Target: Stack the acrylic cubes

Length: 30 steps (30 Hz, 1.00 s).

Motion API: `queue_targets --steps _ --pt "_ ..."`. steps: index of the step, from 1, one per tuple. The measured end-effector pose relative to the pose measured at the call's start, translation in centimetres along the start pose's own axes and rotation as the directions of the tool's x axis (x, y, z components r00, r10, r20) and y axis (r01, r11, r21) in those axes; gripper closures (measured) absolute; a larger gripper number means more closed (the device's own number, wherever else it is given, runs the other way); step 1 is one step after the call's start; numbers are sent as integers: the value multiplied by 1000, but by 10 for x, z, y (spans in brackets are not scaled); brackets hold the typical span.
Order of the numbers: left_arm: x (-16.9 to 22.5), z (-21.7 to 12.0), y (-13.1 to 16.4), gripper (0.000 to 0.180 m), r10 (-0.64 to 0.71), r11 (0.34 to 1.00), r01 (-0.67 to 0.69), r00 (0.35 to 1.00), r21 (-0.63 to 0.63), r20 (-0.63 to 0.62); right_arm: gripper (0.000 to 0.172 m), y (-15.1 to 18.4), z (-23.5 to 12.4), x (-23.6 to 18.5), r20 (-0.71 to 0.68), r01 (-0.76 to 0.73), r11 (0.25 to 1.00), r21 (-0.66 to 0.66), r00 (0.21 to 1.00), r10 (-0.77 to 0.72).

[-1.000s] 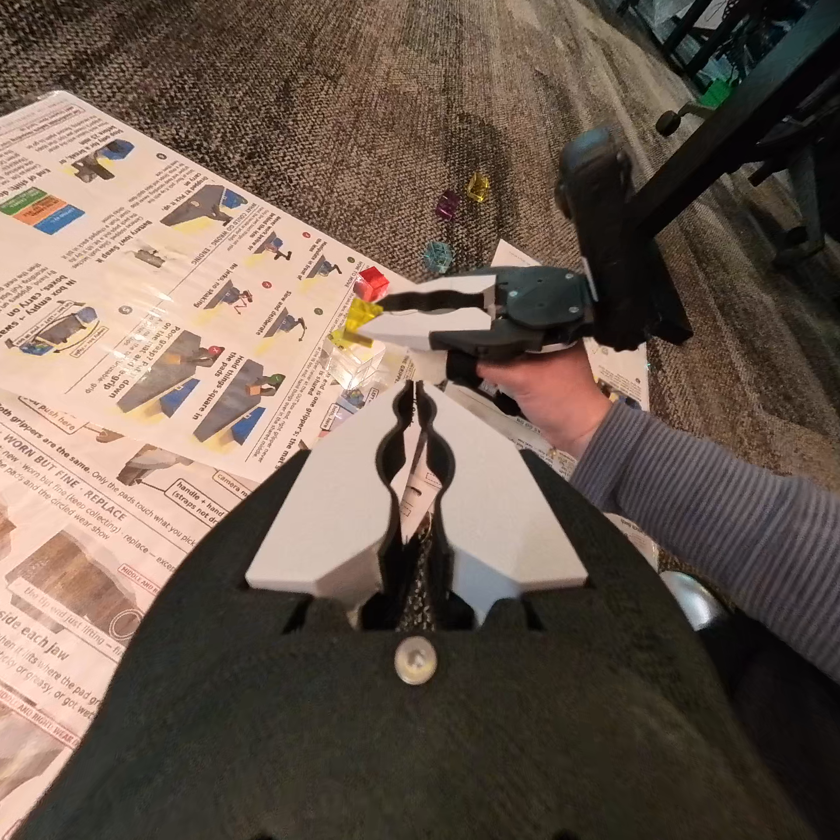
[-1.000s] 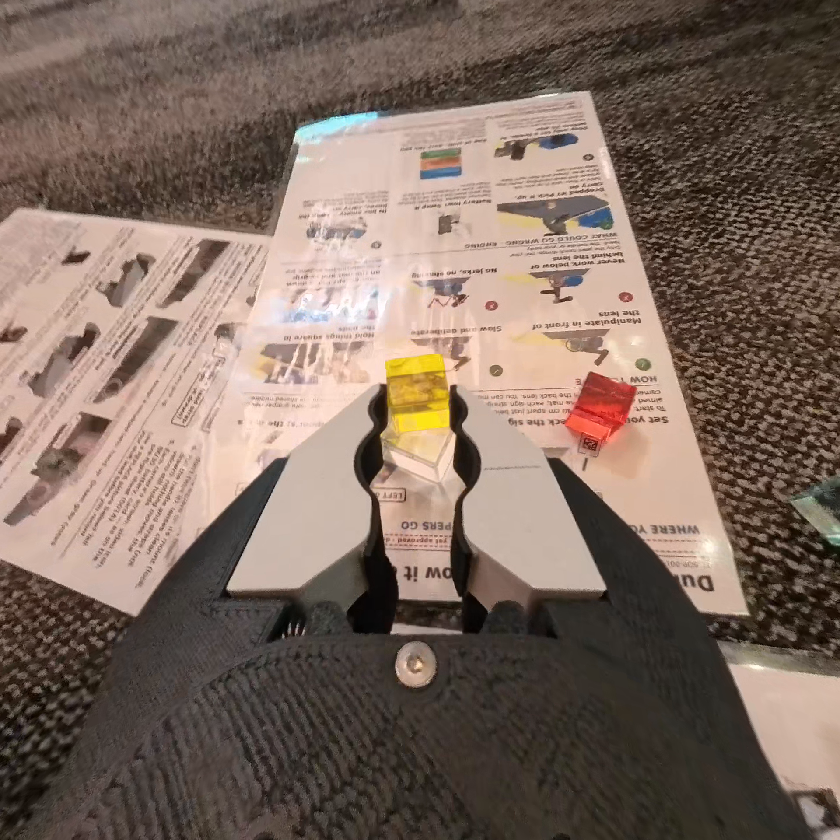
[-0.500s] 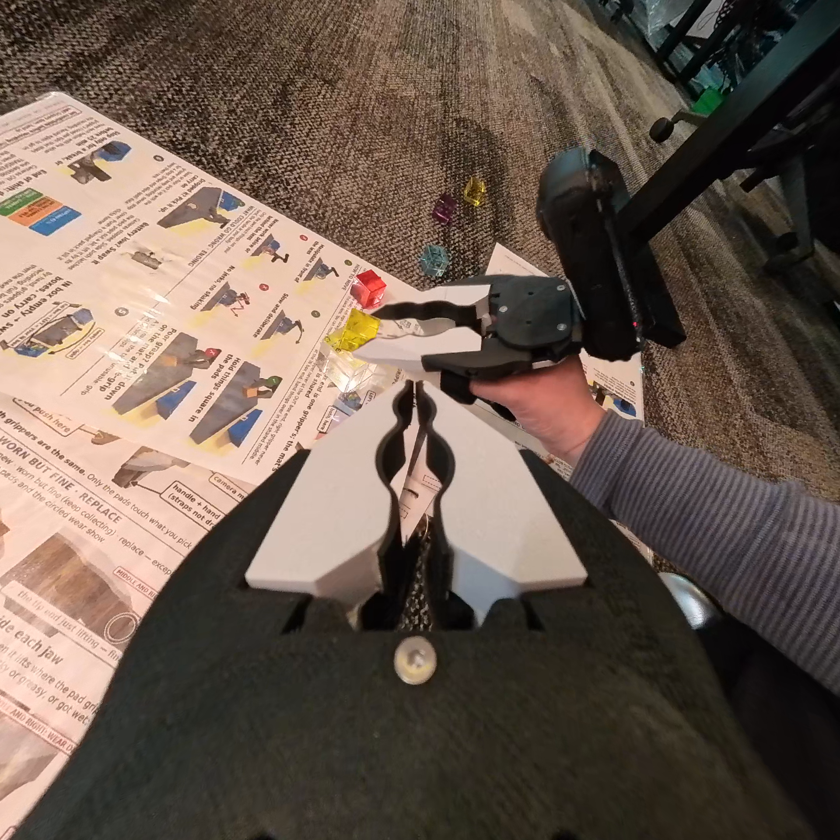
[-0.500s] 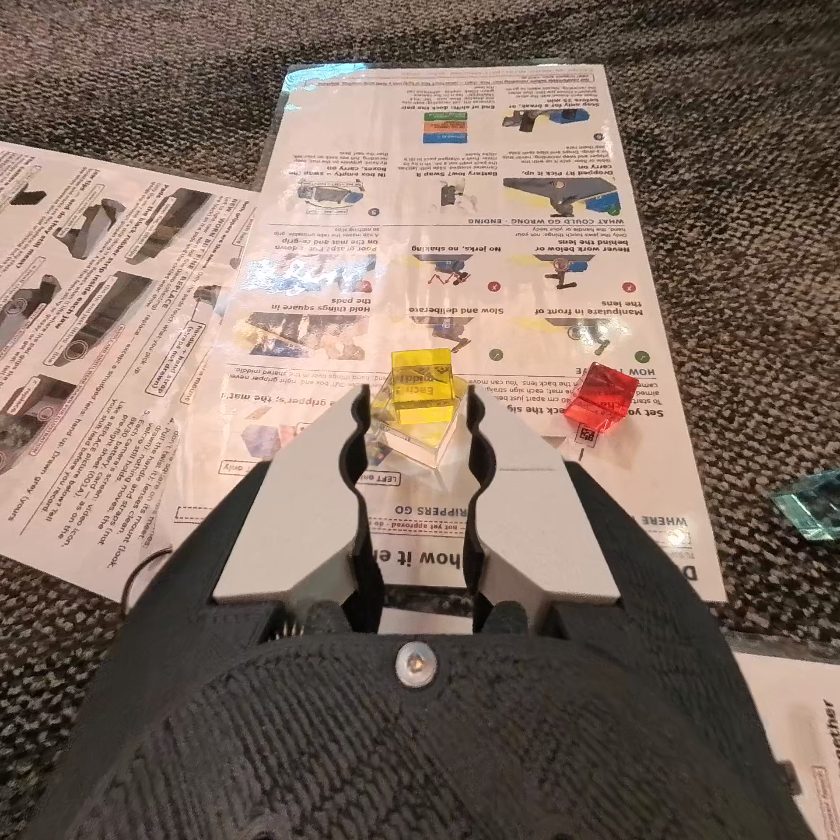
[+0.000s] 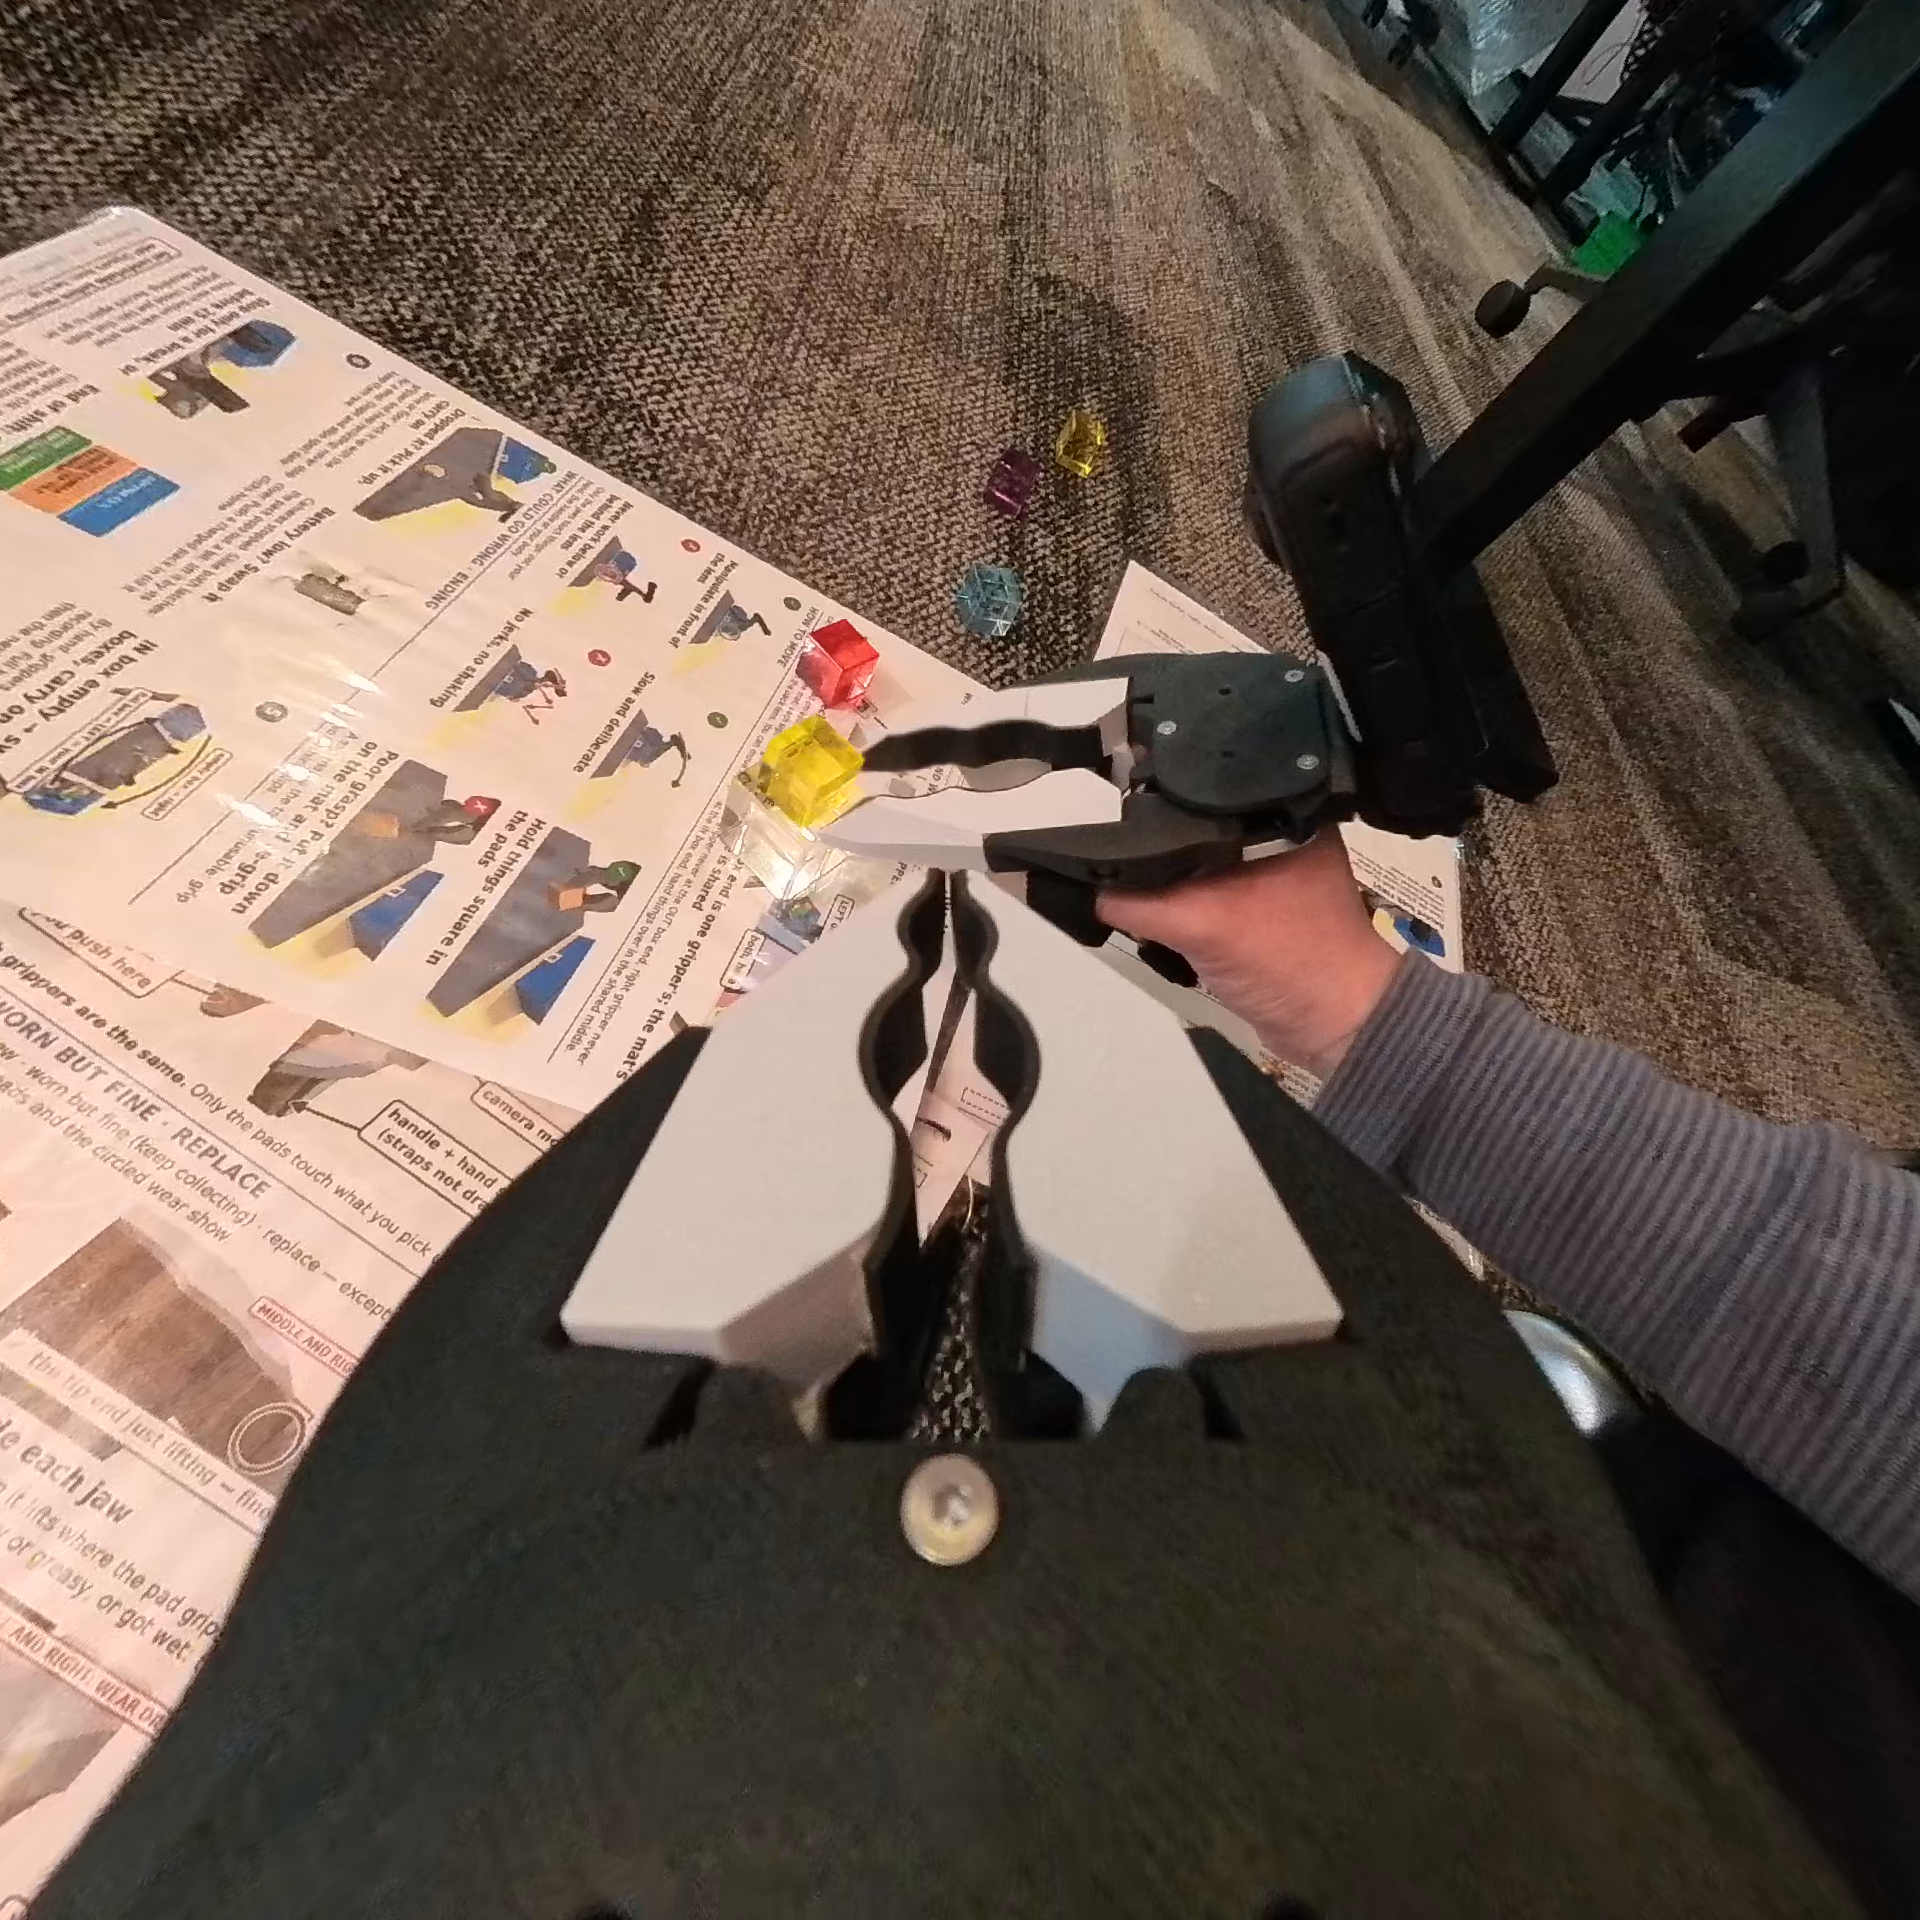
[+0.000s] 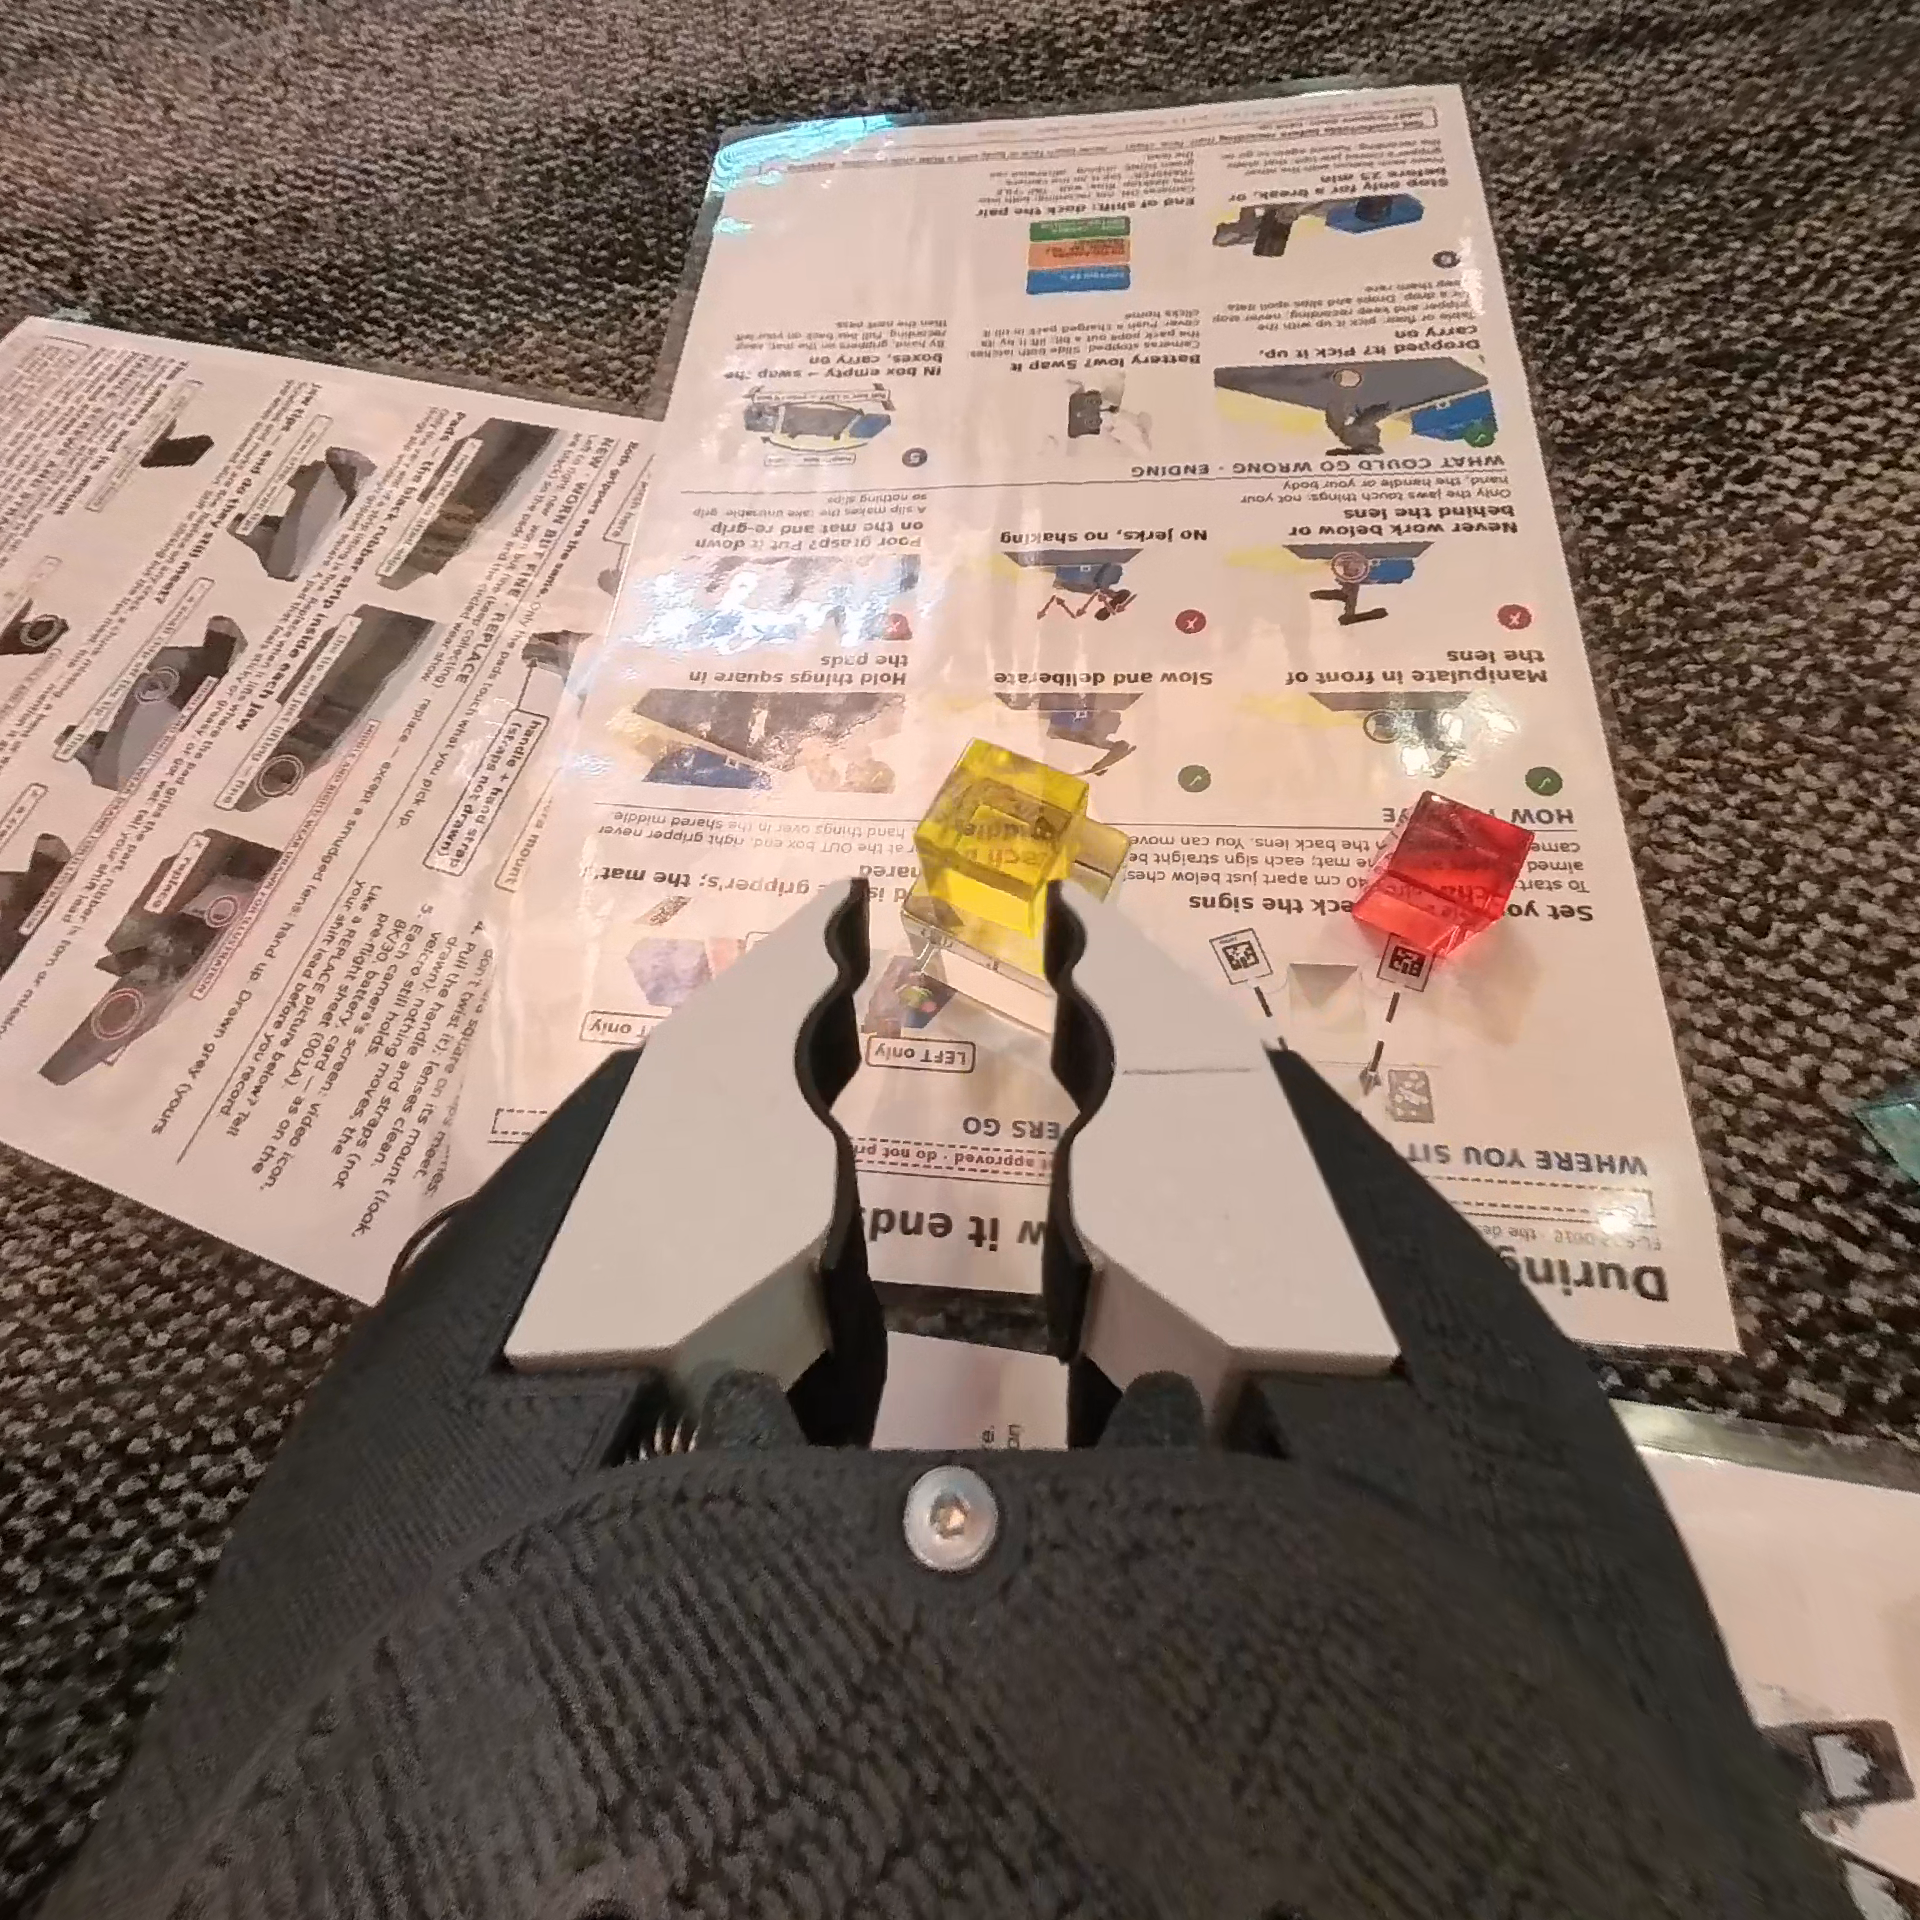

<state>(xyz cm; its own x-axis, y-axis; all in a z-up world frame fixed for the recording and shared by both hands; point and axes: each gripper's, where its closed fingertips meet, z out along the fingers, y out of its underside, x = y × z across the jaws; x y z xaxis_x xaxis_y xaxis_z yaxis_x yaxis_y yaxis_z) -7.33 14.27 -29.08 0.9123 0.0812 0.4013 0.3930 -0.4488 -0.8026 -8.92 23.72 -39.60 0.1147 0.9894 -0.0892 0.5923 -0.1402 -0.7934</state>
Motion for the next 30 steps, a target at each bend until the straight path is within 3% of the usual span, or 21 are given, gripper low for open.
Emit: queue_targets --steps 10,16,24,30 --pt "0 0 0 180 -2 1000 2 1000 -2 -1 140 -4 -7 7 -16 -3 1000 25 1000 3" --pt "2 -1 -1 180 -17 1000 17 1000 6 -8 138 -13 -21 54 -113 -179 973 146 974 196" --pt "1 0 -3 180 -16 1000 16 1000 10 -8 126 4 7 99 -291 -200 975 98 931 220" --pt "0 3 -1 180 -28 1000 28 999 1 -14 134 19 29 106 -350 -205 978 35 914 204"
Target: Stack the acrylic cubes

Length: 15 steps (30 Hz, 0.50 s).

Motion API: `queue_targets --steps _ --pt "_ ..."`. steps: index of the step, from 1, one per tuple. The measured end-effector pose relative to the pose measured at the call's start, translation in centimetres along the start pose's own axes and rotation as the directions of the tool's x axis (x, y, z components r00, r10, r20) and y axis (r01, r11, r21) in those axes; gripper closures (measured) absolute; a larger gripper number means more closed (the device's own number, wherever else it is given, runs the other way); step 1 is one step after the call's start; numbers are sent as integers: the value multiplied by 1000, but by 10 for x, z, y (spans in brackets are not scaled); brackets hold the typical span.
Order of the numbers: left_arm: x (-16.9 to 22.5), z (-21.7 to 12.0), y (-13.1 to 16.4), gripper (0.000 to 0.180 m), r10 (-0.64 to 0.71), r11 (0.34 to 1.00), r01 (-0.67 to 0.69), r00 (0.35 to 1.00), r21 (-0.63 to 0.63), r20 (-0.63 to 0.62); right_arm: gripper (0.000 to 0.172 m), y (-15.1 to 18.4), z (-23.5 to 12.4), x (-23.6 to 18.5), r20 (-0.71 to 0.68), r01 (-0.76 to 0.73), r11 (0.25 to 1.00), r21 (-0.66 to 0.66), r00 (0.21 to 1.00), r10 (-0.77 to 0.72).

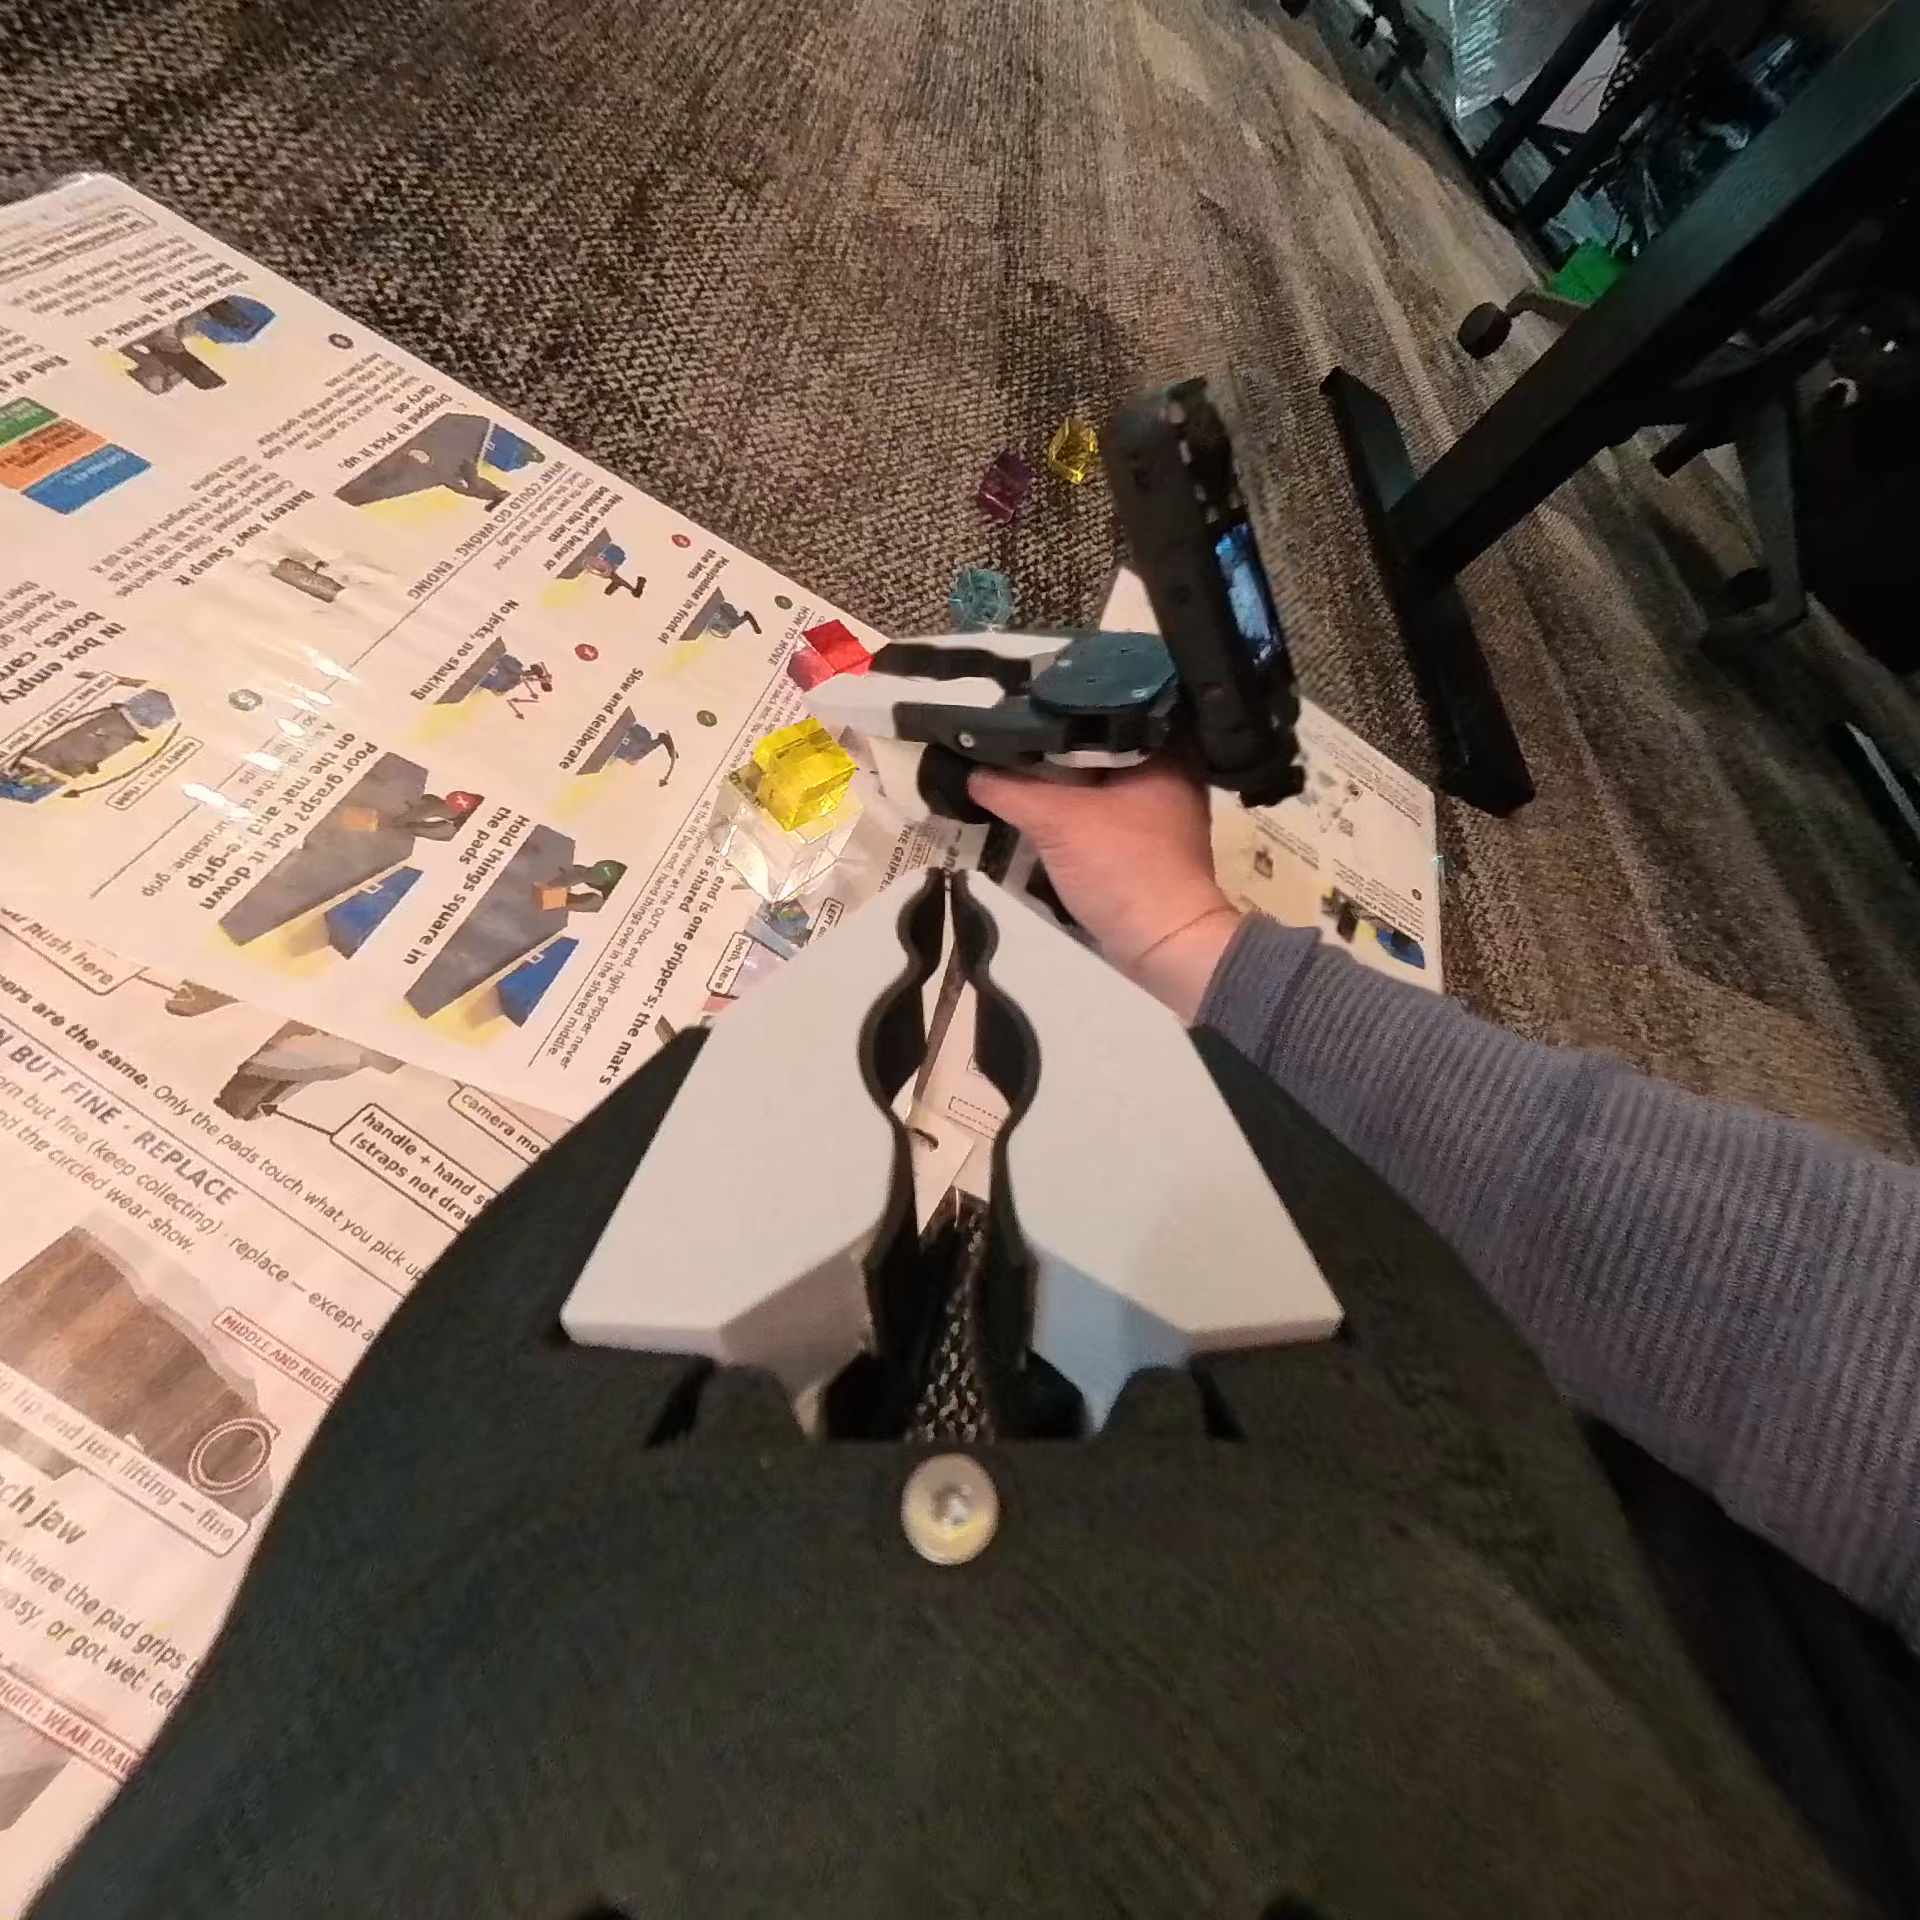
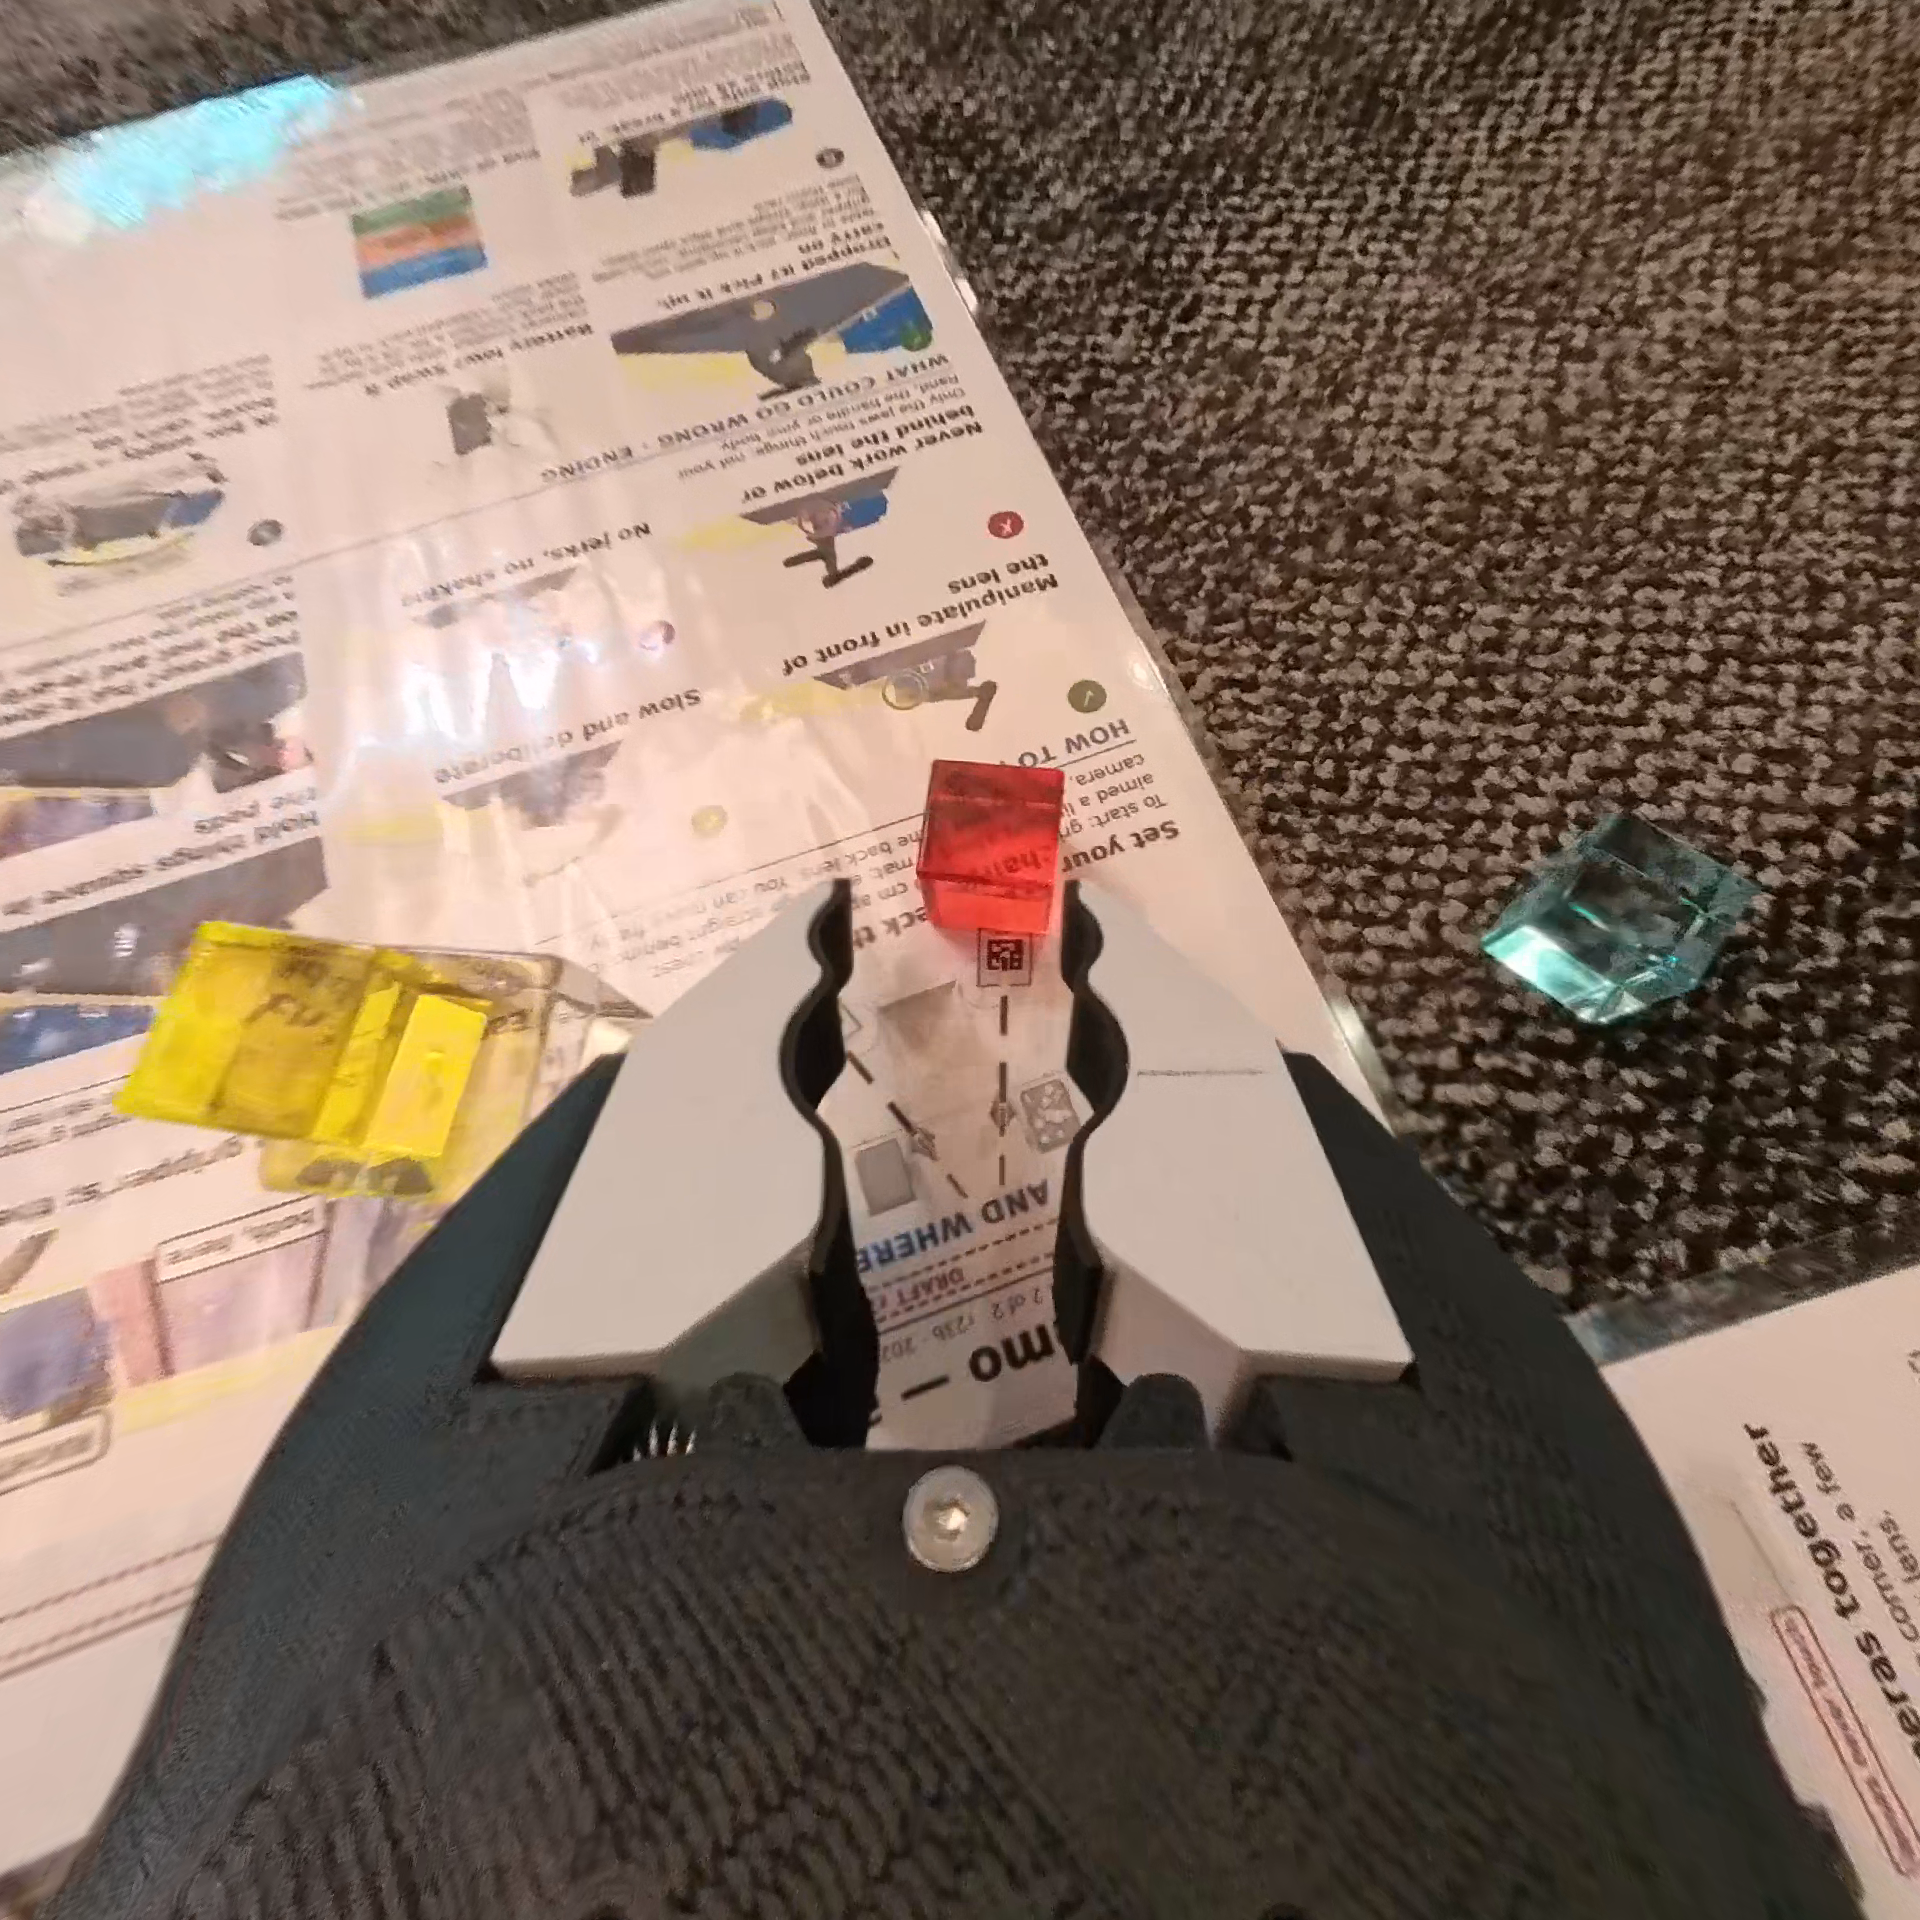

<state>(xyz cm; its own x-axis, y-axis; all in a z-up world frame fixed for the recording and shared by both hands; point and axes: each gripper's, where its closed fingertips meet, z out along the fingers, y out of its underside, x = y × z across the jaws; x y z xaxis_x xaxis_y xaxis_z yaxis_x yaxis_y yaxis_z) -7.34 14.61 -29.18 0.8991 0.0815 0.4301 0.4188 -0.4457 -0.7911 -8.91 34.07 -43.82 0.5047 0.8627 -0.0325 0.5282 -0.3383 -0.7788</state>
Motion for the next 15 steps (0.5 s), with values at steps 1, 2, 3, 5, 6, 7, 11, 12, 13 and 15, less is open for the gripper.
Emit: queue_targets --steps 1,2,3,5,6,7,11,12,13,15 --pt "0 0 0 180 1 1000 -1 1000 0 -1 136 1 2 2 -18 5 1000 -5 1000 -5" --pt "1 0 0 180 2 1000 -2 1000 0 -2 137 2 3 3 -28 7 1000 -6 1000 -7" --pt "1 0 0 180 3 1000 -3 1000 1 -3 137 0 5 3 -31 8 1000 -1 999 -8" --pt "1 0 -1 180 6 1000 -6 1000 1 -3 138 -2 6 3 -35 15 1000 9 999 -15" --pt "1 0 0 180 7 1000 -7 1000 0 -2 139 -3 6 4 -39 22 1000 7 999 -21" --pt "1 1 0 180 7 1000 -7 1000 -1 -2 145 -3 6 4 -41 30 1000 3 999 -30" --pt "1 0 -1 180 12 1000 -12 1000 1 -1 147 -6 0 5 -51 59 998 3 997 -59" --pt "1 0 -2 180 14 1000 -14 1000 4 0 147 -8 -4 5 -49 55 998 11 997 -55" --pt "1 0 -3 180 15 1000 -15 1000 6 1 147 -12 -10 4 -45 43 999 25 998 -42" --pt "1 -1 -4 180 14 1000 -14 1000 12 2 147 -22 -24 2 -37 5 998 65 999 -3"
